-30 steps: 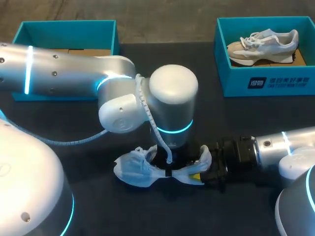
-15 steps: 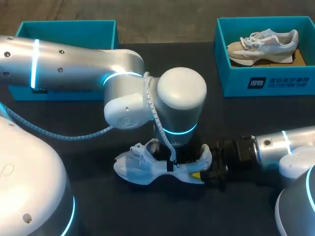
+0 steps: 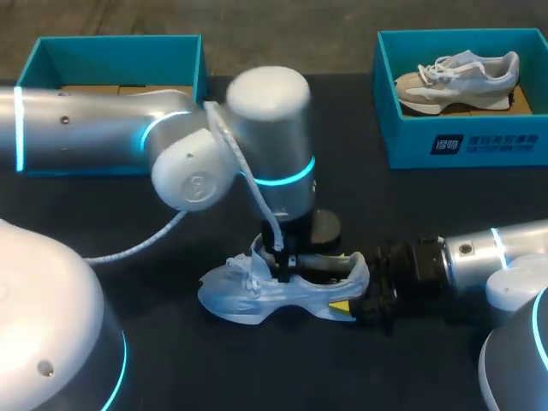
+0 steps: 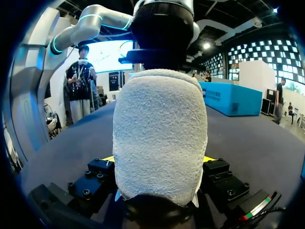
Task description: Take the shoe out of the shoebox, open the shoe tongue, remove and reinsert the insole, then place the shoe into the shoebox
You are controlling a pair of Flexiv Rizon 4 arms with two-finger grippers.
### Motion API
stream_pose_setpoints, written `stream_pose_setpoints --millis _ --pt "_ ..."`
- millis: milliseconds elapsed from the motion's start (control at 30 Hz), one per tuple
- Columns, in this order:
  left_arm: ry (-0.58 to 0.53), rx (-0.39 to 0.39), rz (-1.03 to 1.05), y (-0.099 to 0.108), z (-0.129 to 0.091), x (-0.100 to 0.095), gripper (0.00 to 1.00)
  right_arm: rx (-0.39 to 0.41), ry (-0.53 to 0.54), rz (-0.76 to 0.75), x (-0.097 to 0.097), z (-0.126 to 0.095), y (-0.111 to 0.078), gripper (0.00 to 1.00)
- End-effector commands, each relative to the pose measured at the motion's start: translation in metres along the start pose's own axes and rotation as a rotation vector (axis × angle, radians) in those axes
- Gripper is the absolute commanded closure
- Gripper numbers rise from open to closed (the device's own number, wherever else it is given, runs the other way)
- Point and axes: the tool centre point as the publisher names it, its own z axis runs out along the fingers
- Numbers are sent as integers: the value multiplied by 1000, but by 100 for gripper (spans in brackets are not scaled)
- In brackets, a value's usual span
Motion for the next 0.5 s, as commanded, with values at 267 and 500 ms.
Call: stream_pose_setpoints --millis 267,500 --pt "91 207 5 8 -21 14 100 5 -1 1 2 1 0 100" --pt "166 294 4 4 -33 13 100 5 -1 1 2 1 0 100"
